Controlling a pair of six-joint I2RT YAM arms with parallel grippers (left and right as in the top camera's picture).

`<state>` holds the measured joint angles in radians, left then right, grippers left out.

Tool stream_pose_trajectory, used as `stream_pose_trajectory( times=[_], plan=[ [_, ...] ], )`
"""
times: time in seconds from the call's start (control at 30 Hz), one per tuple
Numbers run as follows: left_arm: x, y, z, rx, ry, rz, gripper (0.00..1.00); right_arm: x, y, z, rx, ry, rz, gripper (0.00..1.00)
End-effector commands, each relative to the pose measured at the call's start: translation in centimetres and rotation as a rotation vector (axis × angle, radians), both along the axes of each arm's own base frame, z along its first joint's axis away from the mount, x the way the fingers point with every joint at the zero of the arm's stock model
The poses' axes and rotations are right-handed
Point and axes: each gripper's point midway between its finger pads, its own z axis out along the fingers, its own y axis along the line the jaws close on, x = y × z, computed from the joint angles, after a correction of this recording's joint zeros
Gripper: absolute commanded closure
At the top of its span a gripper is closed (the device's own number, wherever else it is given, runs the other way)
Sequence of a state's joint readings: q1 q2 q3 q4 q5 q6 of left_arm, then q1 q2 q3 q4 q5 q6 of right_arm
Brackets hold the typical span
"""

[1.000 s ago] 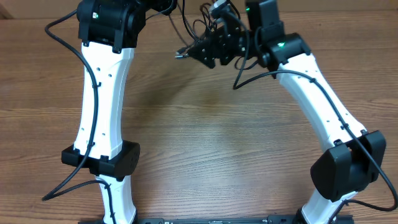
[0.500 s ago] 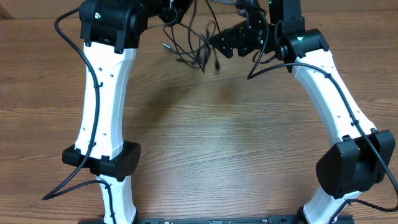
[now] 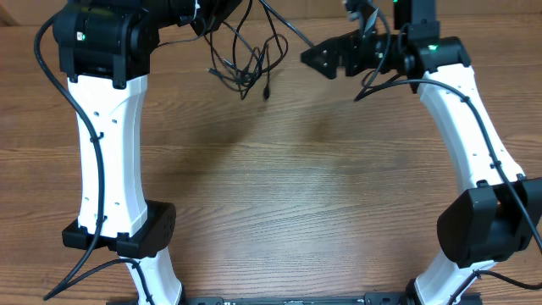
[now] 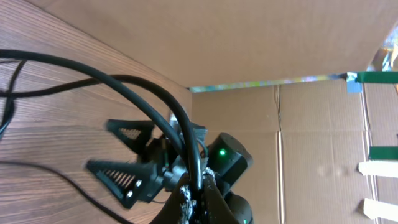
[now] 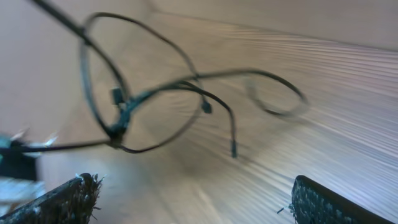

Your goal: Untangle cables

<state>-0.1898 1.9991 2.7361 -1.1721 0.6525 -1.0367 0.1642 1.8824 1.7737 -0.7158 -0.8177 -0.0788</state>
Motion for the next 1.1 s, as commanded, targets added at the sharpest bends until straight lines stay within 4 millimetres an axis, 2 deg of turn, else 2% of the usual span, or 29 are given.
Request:
stream_pose_trajectory(
  times=[0.0,0.1,0.47,0.5,0.53,0.57,0.6,0.7,0.8,1.0,1.07],
  plan=[
    [-1.9,-0.8,2.3,0.002,-0.106,-0.088,0.96,-2.8,3.8,2.3,0.111,-0.041,0.191,0.02],
    [-2.3,-1.2,2.3,0.03,-0.158,-0.142,0.96,-5.3,6.4,3.3,0.157,-0.095,0.336,0.02],
    [-3.0,-2.1,1.9,0.08,-0.204,-0.194,0.96,-8.6,11.1,3.6,0.171,-0.111,0.46,0.06],
    [-3.0,-2.3,1.9,0.086,-0.206,-0.192,0.96,-8.9,11.6,3.7,0.173,-0.117,0.473,0.1],
    [-3.0,-2.6,1.7,0.093,-0.203,-0.187,0.96,-9.1,12.0,3.7,0.169,-0.125,0.478,0.4],
    [-3.0,-2.7,1.5,0.104,-0.195,-0.174,0.96,-8.9,12.3,3.6,0.156,-0.128,0.466,0.83],
    [-3.0,-2.8,1.5,0.104,-0.198,-0.175,0.96,-8.2,12.1,3.0,0.118,-0.12,0.419,0.96],
    [-2.9,-2.5,2.3,0.073,-0.211,-0.18,0.96,-5.2,10.3,0.5,-0.032,-0.092,0.232,0.96],
    [-2.5,-1.1,4.3,-0.008,-0.249,-0.197,0.96,-3.2,7.3,-1.5,-0.153,-0.062,0.1,0.96],
    [-1.8,2.6,5.3,-0.058,-0.251,-0.175,0.96,-0.9,2.4,-2.4,-0.196,-0.016,-0.021,0.96],
    [-1.8,3.9,5.4,-0.071,-0.252,-0.178,0.96,0.0,0.0,-2.7,-0.2,0.004,-0.072,0.96]
  ],
)
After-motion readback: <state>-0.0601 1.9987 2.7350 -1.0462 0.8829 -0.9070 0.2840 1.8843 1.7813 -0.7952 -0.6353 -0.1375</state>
